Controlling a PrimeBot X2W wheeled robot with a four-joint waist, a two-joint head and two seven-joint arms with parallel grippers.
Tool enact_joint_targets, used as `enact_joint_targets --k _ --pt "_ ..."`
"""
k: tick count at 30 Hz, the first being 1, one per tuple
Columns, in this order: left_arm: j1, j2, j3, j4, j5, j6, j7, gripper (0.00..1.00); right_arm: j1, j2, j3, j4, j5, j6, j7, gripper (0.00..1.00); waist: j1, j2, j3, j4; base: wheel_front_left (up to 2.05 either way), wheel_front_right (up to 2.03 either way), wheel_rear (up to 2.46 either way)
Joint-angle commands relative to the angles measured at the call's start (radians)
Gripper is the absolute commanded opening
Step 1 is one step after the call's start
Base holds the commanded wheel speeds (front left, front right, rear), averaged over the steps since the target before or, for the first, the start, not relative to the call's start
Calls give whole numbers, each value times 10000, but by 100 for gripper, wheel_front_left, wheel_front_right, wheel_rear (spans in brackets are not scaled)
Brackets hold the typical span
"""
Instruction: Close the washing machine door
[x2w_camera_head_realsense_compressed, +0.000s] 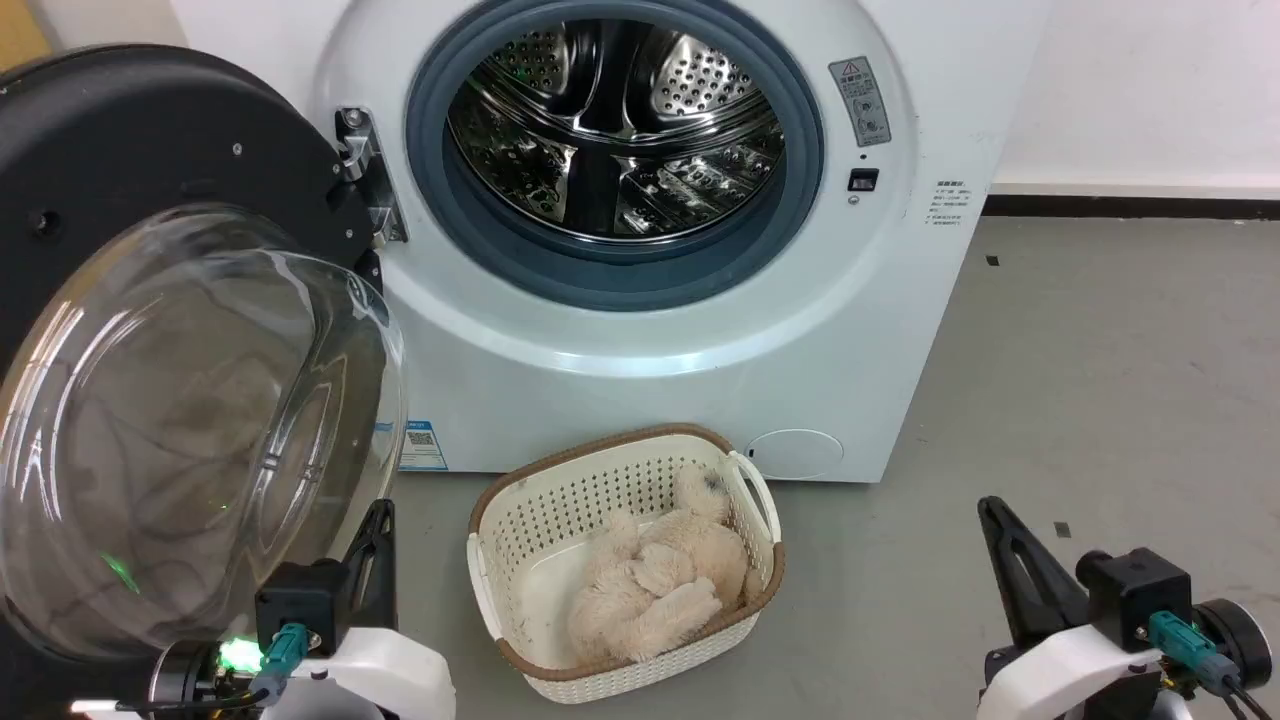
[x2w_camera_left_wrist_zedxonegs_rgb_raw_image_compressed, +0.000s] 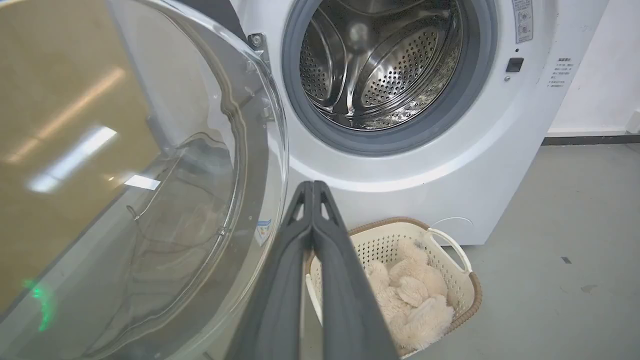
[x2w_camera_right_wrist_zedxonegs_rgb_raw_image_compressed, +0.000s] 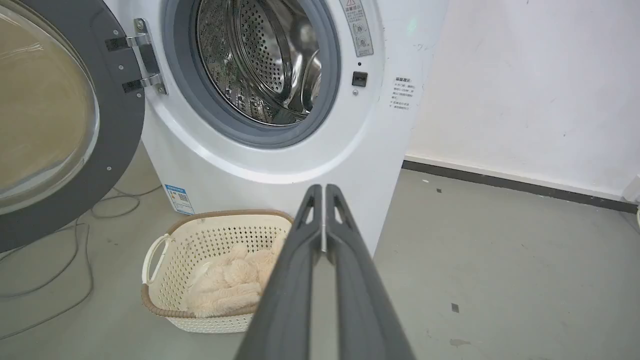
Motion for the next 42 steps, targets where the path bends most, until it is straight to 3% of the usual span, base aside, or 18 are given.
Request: enact_joint_targets --k 1,22,42 --pt "0 0 -4 2 0 0 0 100 1 0 0 2 0 0 0 100 1 0 0 0 0 0 0" --pt "39 1 -139 -2 -87 96 -344 100 41 -19 64 6 276 1 -343 100 1 0 6 91 0 0 0" --pt "142 0 -224 -130 -156 185 -761 100 73 -88 302 69 649 2 -760 100 1 0 -27 735 0 0 0"
